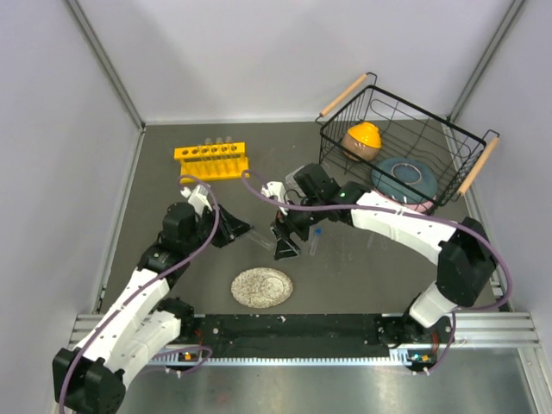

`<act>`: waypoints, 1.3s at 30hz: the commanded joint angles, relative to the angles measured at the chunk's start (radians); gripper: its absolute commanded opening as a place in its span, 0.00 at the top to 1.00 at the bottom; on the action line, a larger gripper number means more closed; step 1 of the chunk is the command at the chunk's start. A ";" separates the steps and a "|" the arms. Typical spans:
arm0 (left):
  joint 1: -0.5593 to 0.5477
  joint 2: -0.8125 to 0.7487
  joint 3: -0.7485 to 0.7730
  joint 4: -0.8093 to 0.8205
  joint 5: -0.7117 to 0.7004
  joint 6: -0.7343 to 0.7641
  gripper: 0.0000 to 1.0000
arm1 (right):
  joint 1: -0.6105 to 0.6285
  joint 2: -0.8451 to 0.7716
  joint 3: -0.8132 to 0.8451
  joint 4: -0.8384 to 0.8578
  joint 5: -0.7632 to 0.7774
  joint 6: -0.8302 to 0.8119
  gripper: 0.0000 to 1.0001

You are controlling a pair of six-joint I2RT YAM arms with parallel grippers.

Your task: Organize the chemistry lab equipment

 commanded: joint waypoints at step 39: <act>0.342 0.804 0.810 0.098 -0.699 0.683 0.97 | -0.467 -0.341 -0.215 -0.052 -0.229 -0.404 0.01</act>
